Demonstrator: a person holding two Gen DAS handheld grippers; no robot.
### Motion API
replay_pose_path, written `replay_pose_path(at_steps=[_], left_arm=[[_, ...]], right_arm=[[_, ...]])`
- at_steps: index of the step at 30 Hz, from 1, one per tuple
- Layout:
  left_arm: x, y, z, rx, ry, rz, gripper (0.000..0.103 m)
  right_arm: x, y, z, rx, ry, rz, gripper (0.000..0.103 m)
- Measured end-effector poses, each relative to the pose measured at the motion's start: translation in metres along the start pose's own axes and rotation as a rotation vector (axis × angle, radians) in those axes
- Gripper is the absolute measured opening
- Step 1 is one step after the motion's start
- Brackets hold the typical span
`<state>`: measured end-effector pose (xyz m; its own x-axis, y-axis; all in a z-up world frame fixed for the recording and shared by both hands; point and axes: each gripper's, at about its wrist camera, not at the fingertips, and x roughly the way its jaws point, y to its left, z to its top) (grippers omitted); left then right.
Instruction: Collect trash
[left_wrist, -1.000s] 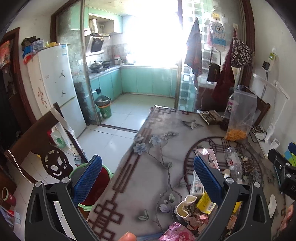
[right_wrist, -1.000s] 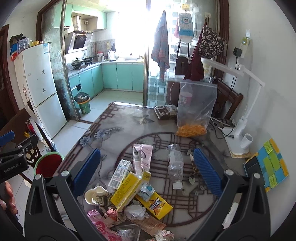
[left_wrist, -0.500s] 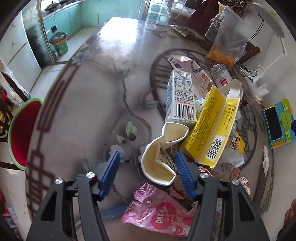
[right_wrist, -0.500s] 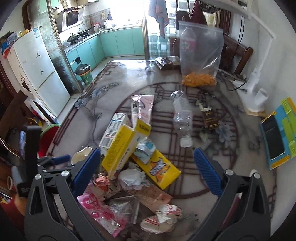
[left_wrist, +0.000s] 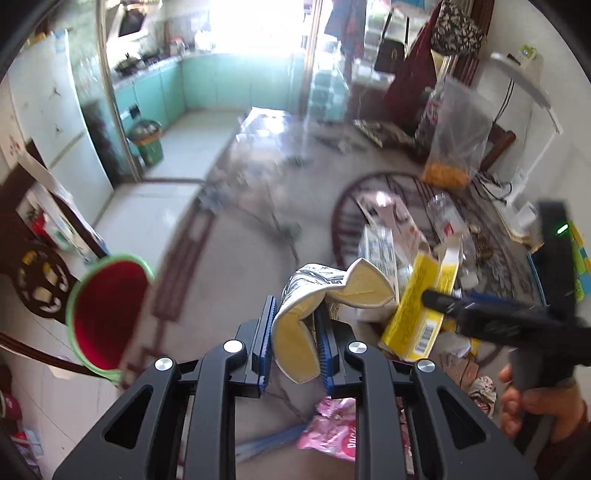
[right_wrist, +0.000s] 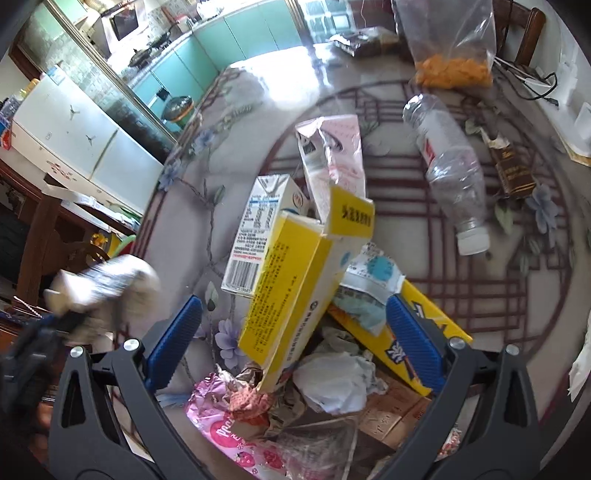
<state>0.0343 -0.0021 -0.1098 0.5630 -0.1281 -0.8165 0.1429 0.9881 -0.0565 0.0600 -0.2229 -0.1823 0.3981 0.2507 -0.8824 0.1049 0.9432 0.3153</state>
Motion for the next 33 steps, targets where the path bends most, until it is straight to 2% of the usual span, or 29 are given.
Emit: replay_pose_path(at_steps=[4, 5, 6, 7, 9, 13, 14, 20, 25, 30, 33], left_arm=[[-0.033, 0.005, 0.021, 0.034, -0.101, 0.062, 0.019], [-0.038, 0.006, 0.025, 0.041, -0.116, 0.072, 0.019], [-0.041, 0.007, 0.029, 0.047, -0.129, 0.083, 0.019], [-0.043, 0.007, 0.032, 0.053, -0.139, 0.093, 0.019], [-0.050, 0.012, 0.036, 0.061, -0.160, 0.108, 0.019], [-0.062, 0.027, 0.041, 0.064, -0.184, 0.120, 0.019], [-0.064, 0.033, 0.041, 0.063, -0.189, 0.122, 0.019], [-0.078, 0.071, 0.048, 0.051, -0.232, 0.149, 0.019], [-0.095, 0.111, 0.057, 0.036, -0.279, 0.179, 0.019], [-0.106, 0.151, 0.065, 0.018, -0.316, 0.207, 0.019], [-0.104, 0.176, 0.065, 0.002, -0.308, 0.216, 0.019]], right_arm=[[0.013, 0.002, -0.001, 0.014, 0.030, 0.000, 0.081], [0.016, 0.002, 0.000, 0.012, 0.035, -0.006, 0.075], [0.016, 0.004, -0.001, 0.008, 0.035, -0.007, 0.063], [0.015, 0.005, -0.001, 0.011, 0.032, 0.001, 0.057], [0.013, 0.004, 0.000, 0.035, 0.024, 0.022, 0.036], [0.001, 0.007, 0.004, 0.057, -0.013, 0.051, 0.016], [-0.005, 0.010, 0.005, 0.056, -0.031, 0.055, 0.007], [-0.042, 0.039, 0.014, 0.042, -0.140, 0.050, 0.001], [-0.070, 0.085, 0.021, -0.007, -0.230, 0.063, 0.001], [-0.076, 0.138, 0.024, -0.066, -0.267, 0.095, 0.001], [-0.071, 0.170, 0.026, -0.107, -0.271, 0.103, 0.001]])
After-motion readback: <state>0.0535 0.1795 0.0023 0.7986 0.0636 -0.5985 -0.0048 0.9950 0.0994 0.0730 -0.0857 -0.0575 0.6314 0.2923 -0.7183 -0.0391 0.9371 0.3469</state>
